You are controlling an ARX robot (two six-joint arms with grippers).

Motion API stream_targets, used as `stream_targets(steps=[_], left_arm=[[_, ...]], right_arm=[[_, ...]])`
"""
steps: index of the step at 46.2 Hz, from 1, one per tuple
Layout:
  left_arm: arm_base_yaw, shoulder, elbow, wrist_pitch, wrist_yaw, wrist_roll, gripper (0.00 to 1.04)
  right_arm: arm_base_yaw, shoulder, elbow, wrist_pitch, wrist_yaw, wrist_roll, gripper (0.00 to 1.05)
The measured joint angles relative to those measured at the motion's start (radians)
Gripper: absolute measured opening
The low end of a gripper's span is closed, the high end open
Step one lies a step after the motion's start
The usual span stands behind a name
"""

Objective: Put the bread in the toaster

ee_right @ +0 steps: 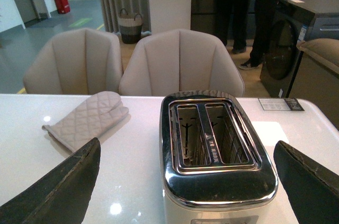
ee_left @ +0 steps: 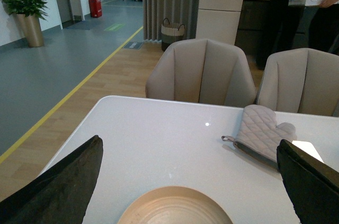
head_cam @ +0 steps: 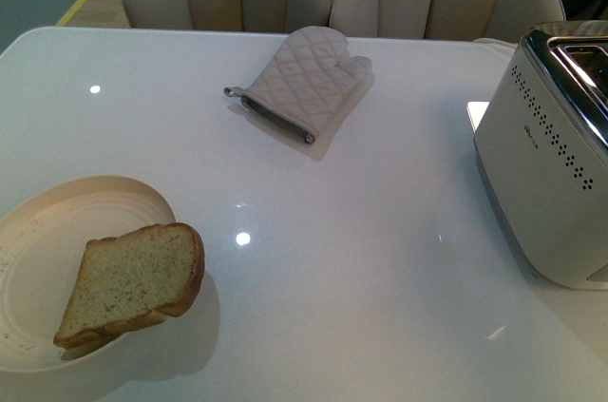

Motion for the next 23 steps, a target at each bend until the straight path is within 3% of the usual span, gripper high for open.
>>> stream_targets(steps=[23], left_arm=[[0.000,0.000,0.000,0.000,0.000,0.000,0.98]], right_arm=[[0.000,0.000,0.000,0.000,0.000,0.000,0.96]])
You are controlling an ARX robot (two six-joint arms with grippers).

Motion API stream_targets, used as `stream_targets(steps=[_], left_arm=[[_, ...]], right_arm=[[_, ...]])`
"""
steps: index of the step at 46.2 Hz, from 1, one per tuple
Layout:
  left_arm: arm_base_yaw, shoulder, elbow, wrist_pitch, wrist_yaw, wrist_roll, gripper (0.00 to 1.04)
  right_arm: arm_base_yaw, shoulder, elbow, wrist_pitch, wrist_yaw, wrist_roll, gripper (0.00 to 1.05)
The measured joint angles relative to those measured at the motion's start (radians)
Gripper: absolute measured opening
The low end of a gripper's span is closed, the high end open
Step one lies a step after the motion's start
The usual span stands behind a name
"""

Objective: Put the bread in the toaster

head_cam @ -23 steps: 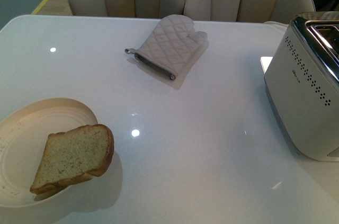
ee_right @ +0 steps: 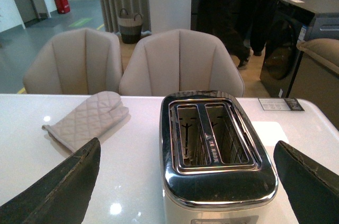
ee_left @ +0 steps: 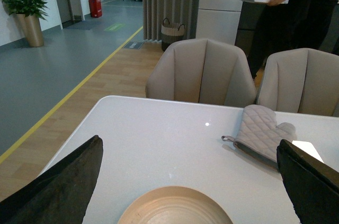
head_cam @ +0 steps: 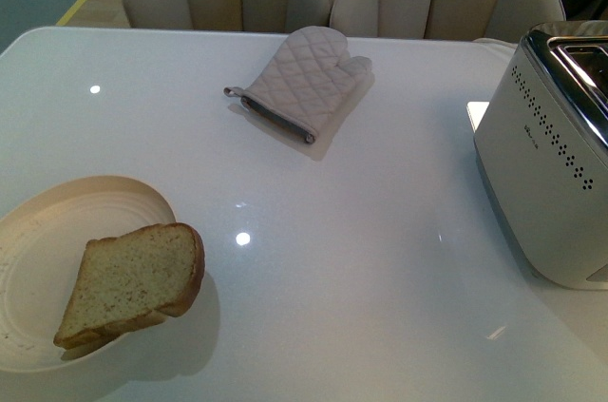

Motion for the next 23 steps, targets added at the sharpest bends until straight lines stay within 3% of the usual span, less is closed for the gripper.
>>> stream_targets(steps=[5,8,18,23], left_arm=[[0.029,0.157,0.098,-0.222,0.095,-0.181,0.98],[0.056,0.256,0.123,-0.218,0.134,-0.280,0.98],[0.178,0.632,0.185,0.060,0.233,-0.373,0.98],[0.256,0.964,0.209,0.293,0.248,-0.374,0.98]], right_arm=[[0.000,0.000,0.000,0.000,-0.001,0.000,0.96],[0.000,0.000,0.000,0.000,0.000,0.000,0.96],[0.000,0.000,0.000,0.000,0.000,0.000,0.96],[0.000,0.000,0.000,0.000,0.000,0.000,0.96]])
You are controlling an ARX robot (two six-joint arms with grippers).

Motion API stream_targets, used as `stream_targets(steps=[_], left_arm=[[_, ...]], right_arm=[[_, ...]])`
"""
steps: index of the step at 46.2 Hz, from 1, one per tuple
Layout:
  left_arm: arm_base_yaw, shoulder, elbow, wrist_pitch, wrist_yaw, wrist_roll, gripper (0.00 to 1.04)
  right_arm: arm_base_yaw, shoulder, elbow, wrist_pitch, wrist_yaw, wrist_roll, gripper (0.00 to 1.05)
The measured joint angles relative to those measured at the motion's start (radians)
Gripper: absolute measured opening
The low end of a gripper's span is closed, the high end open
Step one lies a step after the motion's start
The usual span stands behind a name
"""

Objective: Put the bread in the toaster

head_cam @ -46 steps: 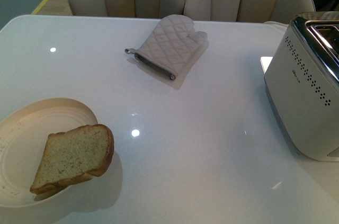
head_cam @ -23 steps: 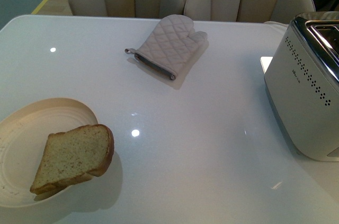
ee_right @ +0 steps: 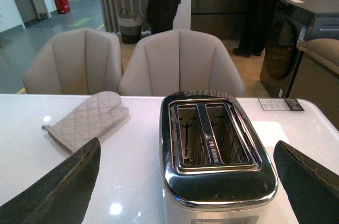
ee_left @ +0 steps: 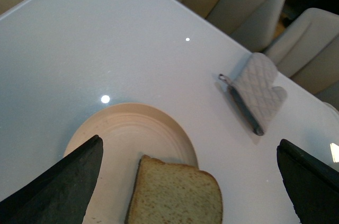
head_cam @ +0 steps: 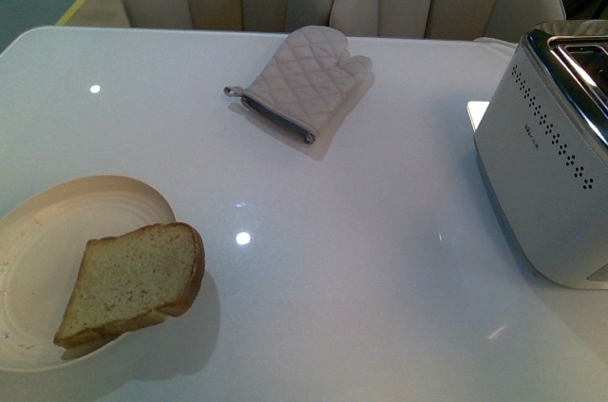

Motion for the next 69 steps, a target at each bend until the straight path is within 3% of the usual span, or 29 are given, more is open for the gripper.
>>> stream_targets(steps=[8,15,28,42,61,69], left_arm=[[0.084,0.494,0.043,0.304,-0.015,0.055,0.98],[0.117,0.807,0.091,0.449,-0.015,0.137,0.98],[0.115,1.160,0.215,0.513,-0.059,0.268,0.98],[0.077,1.295,0.295,0.513,-0.101,0.345,0.98],[-0.026,1.388,0.341,0.532,-0.142,0.372,0.32],[-0.084,1.382,0.339,0.541,-0.140,0.359,0.13]], right_arm=[[0.000,0.000,0.000,0.000,0.000,0.000,0.96],[0.000,0.000,0.000,0.000,0.000,0.000,0.96],[0.000,0.000,0.000,0.000,0.000,0.000,0.96],[0.000,0.000,0.000,0.000,0.000,0.000,0.96],[0.000,0.000,0.000,0.000,0.000,0.000,0.96],[0.000,0.000,0.000,0.000,0.000,0.000,0.96]])
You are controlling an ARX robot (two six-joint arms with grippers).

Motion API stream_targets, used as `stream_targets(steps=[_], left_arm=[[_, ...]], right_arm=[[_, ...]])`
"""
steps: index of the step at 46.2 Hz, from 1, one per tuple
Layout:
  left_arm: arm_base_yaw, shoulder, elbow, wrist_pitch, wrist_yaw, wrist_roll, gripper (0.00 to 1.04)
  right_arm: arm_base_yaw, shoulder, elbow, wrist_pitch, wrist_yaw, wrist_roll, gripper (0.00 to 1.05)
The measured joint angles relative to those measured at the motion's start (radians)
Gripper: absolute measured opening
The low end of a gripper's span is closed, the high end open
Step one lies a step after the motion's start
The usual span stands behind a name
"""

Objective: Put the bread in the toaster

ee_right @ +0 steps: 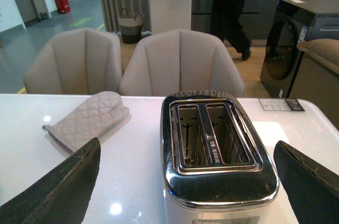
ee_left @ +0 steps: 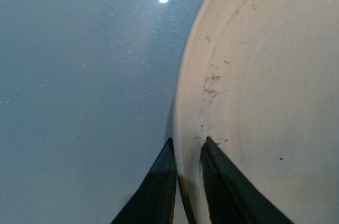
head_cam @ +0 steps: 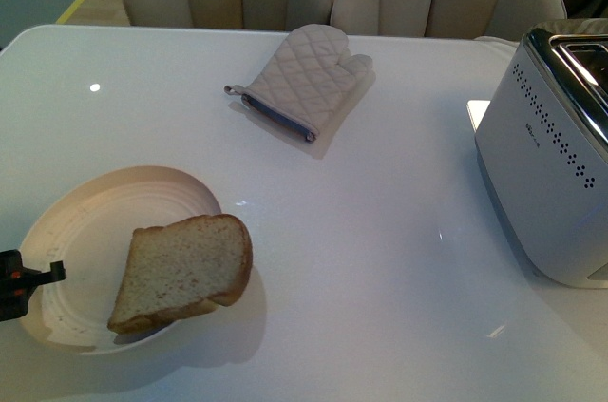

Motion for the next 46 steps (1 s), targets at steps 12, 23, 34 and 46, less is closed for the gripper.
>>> stream_targets(steps=[12,23,34,46], left_arm=[[-0.212,-0.042,0.004,-0.074,-0.019,-0.124,0.05],[-0.456,-0.031,0.063,-0.137,-0.080,-0.347,0.05],[-0.553,-0.022,0.106,-0.177,-0.118,-0.513,0.05],[-0.575,-0.022,0.104,-0.185,-0.126,-0.565,0.25]], right_arm=[[0.000,0.000,0.000,0.000,0.000,0.000,0.96],[0.000,0.000,0.000,0.000,0.000,0.000,0.96],[0.000,0.000,0.000,0.000,0.000,0.000,0.96],[0.000,0.000,0.000,0.000,0.000,0.000,0.96]])
